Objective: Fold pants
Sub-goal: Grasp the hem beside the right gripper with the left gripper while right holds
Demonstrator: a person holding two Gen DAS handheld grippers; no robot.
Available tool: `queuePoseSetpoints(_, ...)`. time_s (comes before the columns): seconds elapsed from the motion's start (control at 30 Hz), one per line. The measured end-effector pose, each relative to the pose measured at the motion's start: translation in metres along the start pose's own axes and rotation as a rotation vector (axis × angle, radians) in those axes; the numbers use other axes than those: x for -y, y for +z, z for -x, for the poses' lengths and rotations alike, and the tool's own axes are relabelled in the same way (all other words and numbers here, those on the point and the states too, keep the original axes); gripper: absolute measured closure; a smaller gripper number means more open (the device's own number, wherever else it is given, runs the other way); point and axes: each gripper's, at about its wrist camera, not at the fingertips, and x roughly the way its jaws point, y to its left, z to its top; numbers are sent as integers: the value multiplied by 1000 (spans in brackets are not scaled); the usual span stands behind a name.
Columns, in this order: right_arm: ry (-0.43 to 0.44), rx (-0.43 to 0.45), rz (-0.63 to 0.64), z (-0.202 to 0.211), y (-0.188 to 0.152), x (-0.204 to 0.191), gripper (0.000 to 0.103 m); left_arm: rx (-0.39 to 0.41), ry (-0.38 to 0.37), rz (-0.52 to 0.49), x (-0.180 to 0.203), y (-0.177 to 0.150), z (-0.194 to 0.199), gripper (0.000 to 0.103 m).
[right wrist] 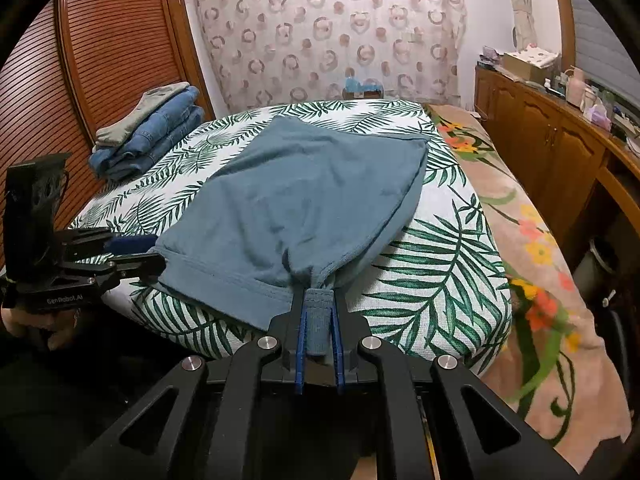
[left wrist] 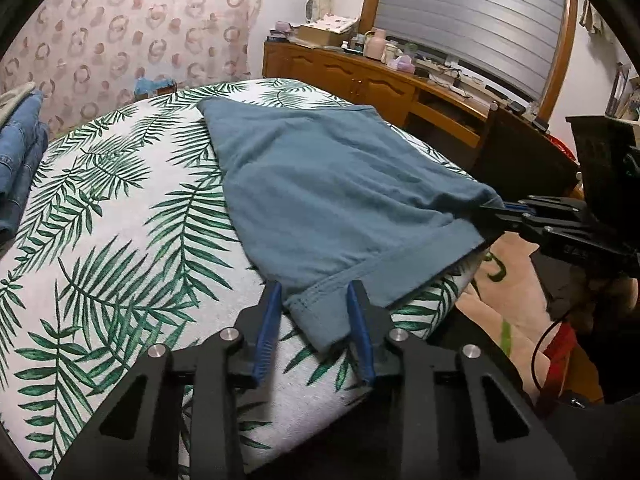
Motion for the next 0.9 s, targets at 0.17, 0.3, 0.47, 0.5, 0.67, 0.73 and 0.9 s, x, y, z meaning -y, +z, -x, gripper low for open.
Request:
queuePoseSetpoints(0.17, 1, 0, 2, -1, 0, -2, 93, -3, -9, -2, 0, 0, 0, 67)
queuePoseSetpoints(0.3, 1, 2, 2, -1, 2, -4, 93, -11, -15, 5, 0, 1, 0, 67)
queuePoseSetpoints(0.47, 2, 10, 7, 0, 3, -6, 93, -8, 6, -23, 5, 1, -1, 75)
queuePoseSetpoints(0.5, 3, 11, 8, 0, 3, -6, 93, -5, -8, -30, 6, 1, 0, 78)
queuePoseSetpoints(0.67, 20, 40, 25, 4, 11, -8, 93, 35, -3, -33, 9, 7, 9, 90)
queuePoseSetpoints(0.73, 23, 64, 39, 8, 18, -12, 93, 76, 1, -32, 9, 14, 21, 91)
queuePoseSetpoints(0.9, 33, 128, 69, 20, 43, -21, 93, 163, 20, -44, 7, 39, 50, 92)
